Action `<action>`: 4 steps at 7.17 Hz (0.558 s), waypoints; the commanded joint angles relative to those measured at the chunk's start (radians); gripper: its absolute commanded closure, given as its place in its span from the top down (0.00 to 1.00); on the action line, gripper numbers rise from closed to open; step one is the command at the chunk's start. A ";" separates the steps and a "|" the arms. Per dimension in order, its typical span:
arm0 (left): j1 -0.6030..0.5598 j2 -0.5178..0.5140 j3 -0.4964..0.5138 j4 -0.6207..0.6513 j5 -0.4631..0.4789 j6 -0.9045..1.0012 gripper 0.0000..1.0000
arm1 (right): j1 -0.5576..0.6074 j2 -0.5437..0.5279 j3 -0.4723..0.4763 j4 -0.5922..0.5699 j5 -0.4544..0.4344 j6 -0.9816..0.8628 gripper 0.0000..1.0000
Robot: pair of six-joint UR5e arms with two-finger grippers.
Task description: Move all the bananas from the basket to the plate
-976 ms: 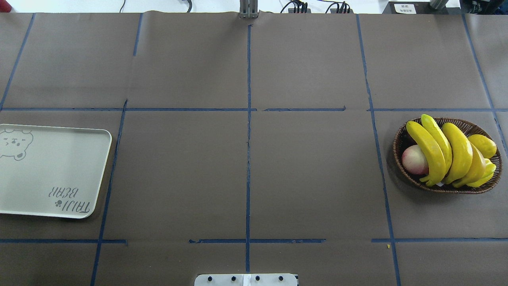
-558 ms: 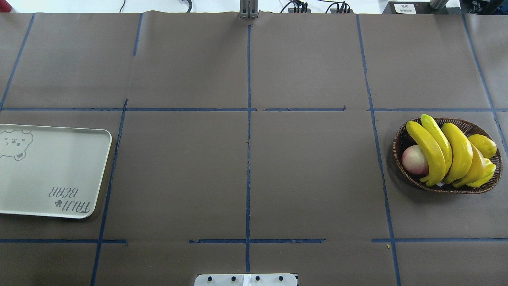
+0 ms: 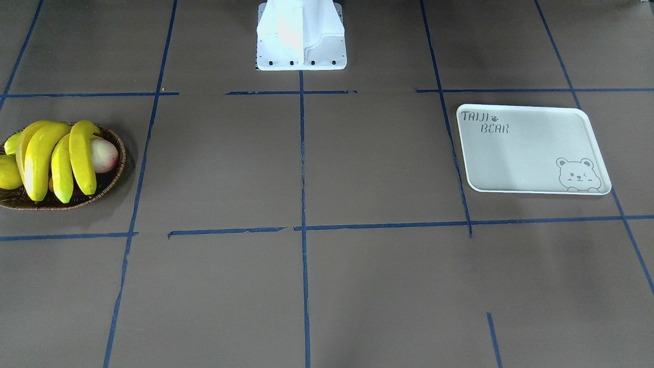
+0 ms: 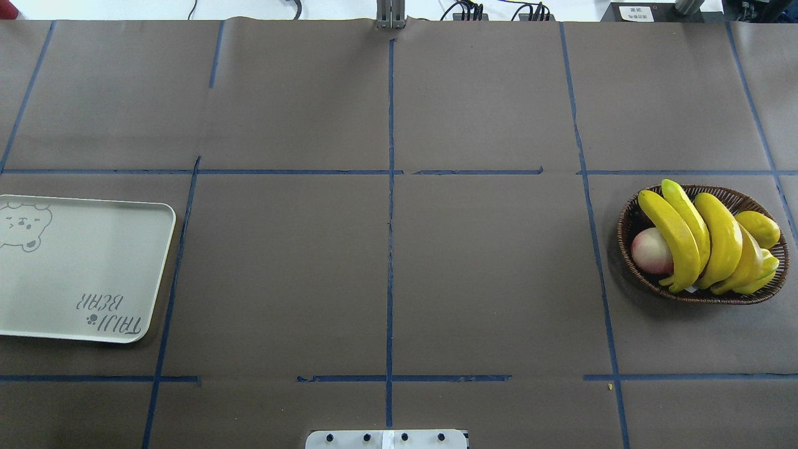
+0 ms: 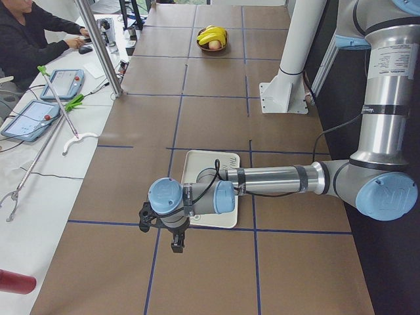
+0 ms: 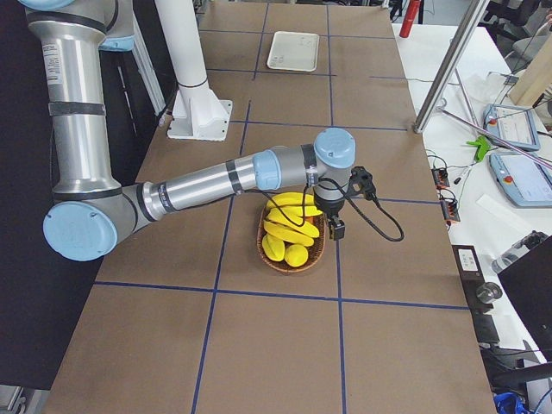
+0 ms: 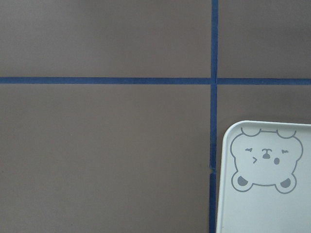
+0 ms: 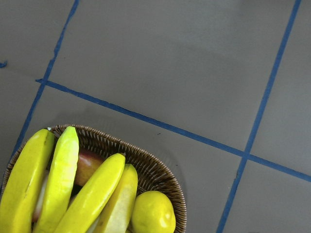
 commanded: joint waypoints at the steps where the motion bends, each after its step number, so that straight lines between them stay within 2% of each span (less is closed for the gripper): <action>1: 0.000 -0.004 -0.001 0.001 -0.001 -0.003 1.00 | -0.097 0.006 0.083 0.008 -0.017 0.217 1.00; 2: 0.001 -0.008 0.004 0.001 -0.004 -0.003 1.00 | -0.181 0.006 0.151 0.030 -0.087 0.358 1.00; 3: 0.000 -0.011 0.007 -0.014 -0.006 0.007 1.00 | -0.270 0.008 0.183 0.105 -0.132 0.512 1.00; 4: 0.000 -0.011 0.005 -0.020 -0.009 -0.003 1.00 | -0.312 -0.015 0.191 0.177 -0.151 0.601 1.00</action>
